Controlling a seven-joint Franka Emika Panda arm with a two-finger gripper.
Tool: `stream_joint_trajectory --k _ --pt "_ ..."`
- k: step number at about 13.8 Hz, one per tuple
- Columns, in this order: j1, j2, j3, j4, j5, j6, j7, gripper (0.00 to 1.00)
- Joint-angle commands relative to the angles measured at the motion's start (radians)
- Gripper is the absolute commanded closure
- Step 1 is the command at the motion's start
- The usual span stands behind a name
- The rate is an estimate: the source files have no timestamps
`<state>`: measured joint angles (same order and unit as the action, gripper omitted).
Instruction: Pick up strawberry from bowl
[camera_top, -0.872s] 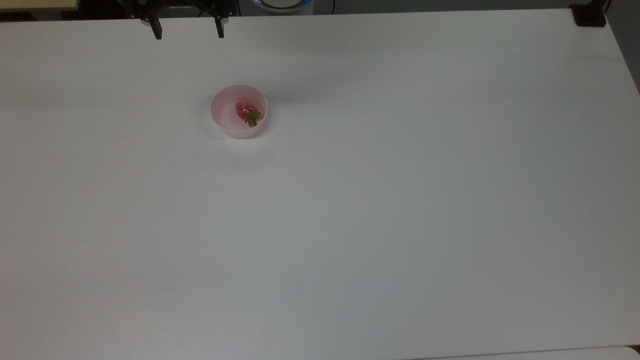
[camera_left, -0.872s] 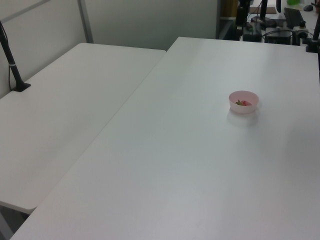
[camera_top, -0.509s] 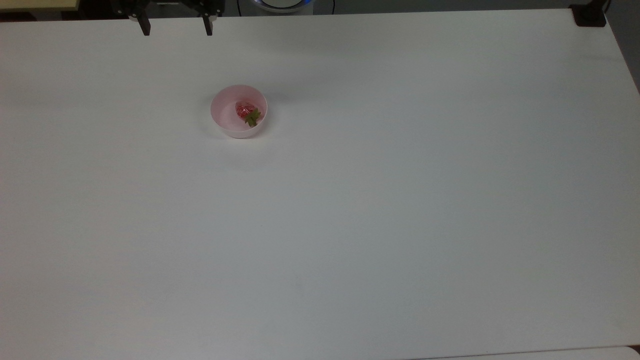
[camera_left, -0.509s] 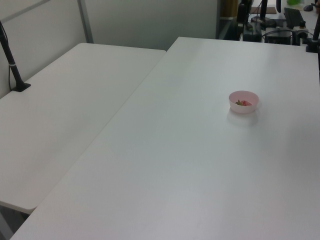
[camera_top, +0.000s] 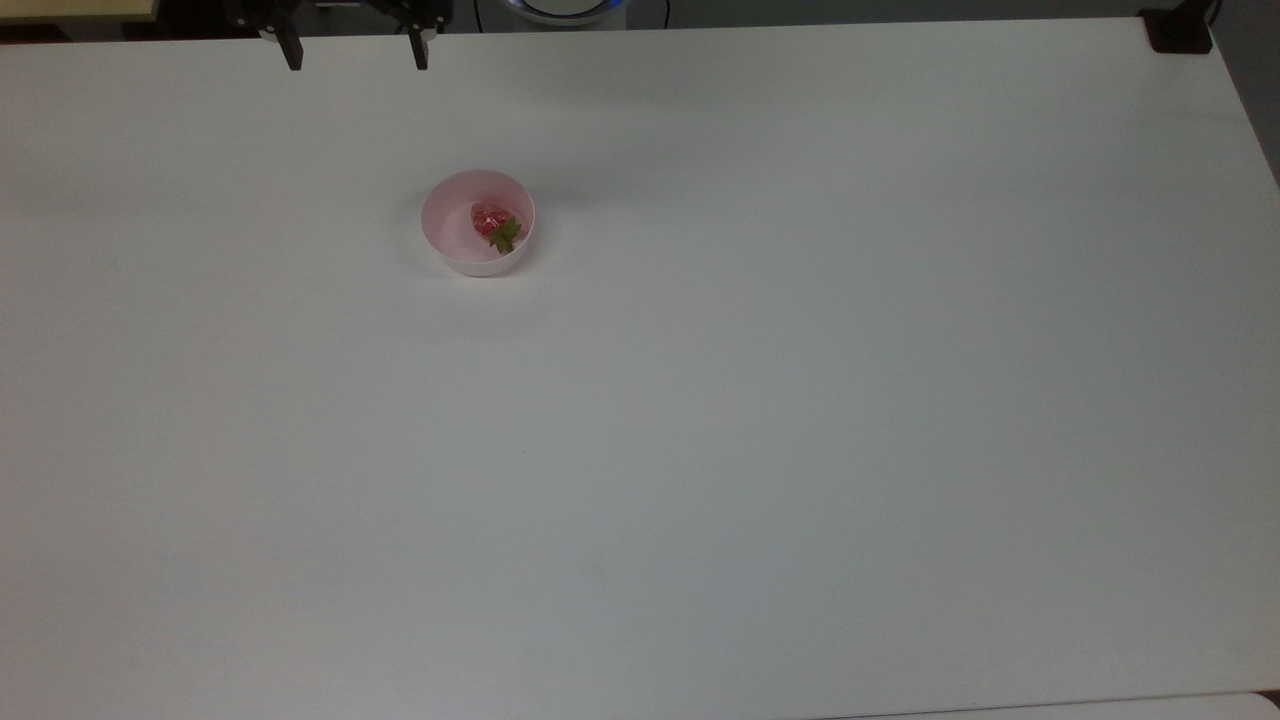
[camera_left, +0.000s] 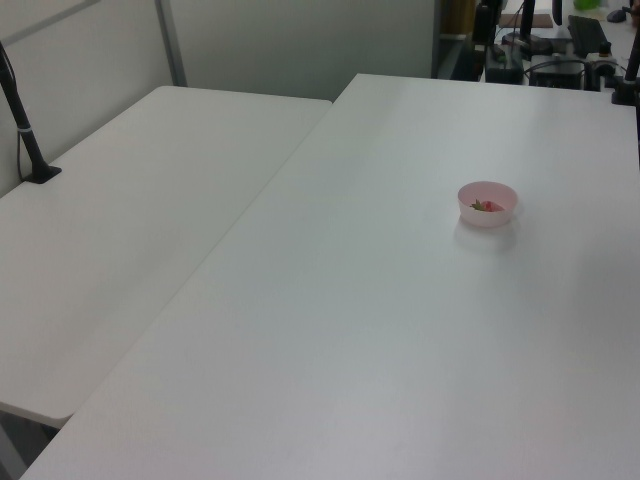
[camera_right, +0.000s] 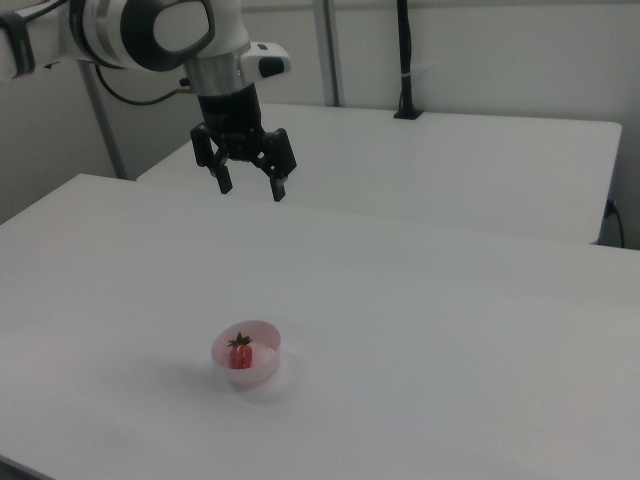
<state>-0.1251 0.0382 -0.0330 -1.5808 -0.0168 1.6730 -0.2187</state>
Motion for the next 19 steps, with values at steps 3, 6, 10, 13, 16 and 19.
stream_joint_trajectory --k 3,6,10,13,16,19 --pt "0.03 0.04 0.005 -0.015 0.011 -0.019 -0.016 0.0" --pt "0.051 0.08 0.005 -0.03 0.011 -0.015 -0.051 0.0" --pt "0.119 0.081 -0.046 -0.177 -0.011 0.032 -0.214 0.07" --pt "0.206 0.081 -0.125 -0.286 -0.026 0.161 -0.215 0.07" --pt "0.265 0.097 -0.208 -0.357 -0.04 0.244 -0.296 0.11" --pt "0.275 0.14 -0.24 -0.357 -0.049 0.248 -0.343 0.11"
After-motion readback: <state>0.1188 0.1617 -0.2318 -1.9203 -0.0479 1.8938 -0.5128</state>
